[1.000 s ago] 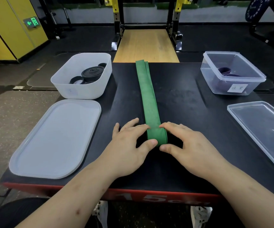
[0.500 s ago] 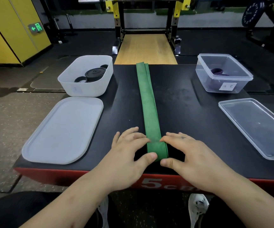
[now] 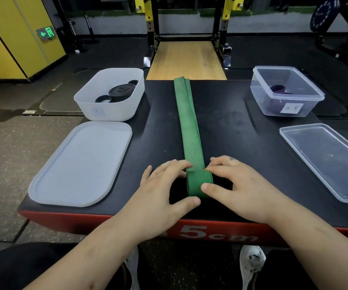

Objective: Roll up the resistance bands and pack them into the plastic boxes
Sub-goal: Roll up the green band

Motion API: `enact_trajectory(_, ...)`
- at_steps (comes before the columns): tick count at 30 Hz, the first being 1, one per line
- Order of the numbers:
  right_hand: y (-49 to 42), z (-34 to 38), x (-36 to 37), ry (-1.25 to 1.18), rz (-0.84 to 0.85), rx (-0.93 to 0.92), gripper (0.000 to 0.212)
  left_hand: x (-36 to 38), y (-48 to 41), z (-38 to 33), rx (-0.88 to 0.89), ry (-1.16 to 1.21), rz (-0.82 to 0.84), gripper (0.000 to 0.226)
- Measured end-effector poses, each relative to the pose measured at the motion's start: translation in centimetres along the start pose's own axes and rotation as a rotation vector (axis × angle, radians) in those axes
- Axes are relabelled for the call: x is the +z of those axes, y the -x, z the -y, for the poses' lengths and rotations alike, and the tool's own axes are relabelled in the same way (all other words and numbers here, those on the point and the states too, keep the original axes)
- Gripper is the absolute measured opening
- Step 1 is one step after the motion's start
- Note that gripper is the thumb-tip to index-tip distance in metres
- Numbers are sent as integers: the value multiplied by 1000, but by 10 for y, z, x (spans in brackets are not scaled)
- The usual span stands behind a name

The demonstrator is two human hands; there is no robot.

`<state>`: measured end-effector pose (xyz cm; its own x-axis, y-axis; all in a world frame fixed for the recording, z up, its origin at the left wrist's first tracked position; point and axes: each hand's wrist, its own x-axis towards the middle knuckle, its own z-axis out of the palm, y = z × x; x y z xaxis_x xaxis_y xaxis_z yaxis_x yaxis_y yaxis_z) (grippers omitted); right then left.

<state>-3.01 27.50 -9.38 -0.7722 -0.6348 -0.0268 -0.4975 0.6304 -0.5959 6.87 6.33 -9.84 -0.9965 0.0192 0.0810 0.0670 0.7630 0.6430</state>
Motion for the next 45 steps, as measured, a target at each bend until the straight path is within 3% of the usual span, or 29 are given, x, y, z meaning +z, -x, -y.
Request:
enact_trajectory(7,-12,-3,2,-44,-12,50,82,-2,-8,2,7,-17,-33,50)
enact_trajectory(12,-6,2,1,-56,-35,39,62,-5,-14,2,-10,-15,-15,49)
enact_trajectory(17,-4,0,-5,-102,-95,58,55,-8,-22,3,-41,-26,13,50)
enact_trajectory(31,-7,-4,2,-29,-60,5,77,-9,-44,6,-74,-49,10,43)
enact_trajectory(42,-24,-14,6,-38,-74,-19,72,-4,-50,12,-58,-16,7,41)
enact_trajectory(45,-24,-14,5,-29,-80,-23,70,-4,-49,12,-51,-18,-8,52)
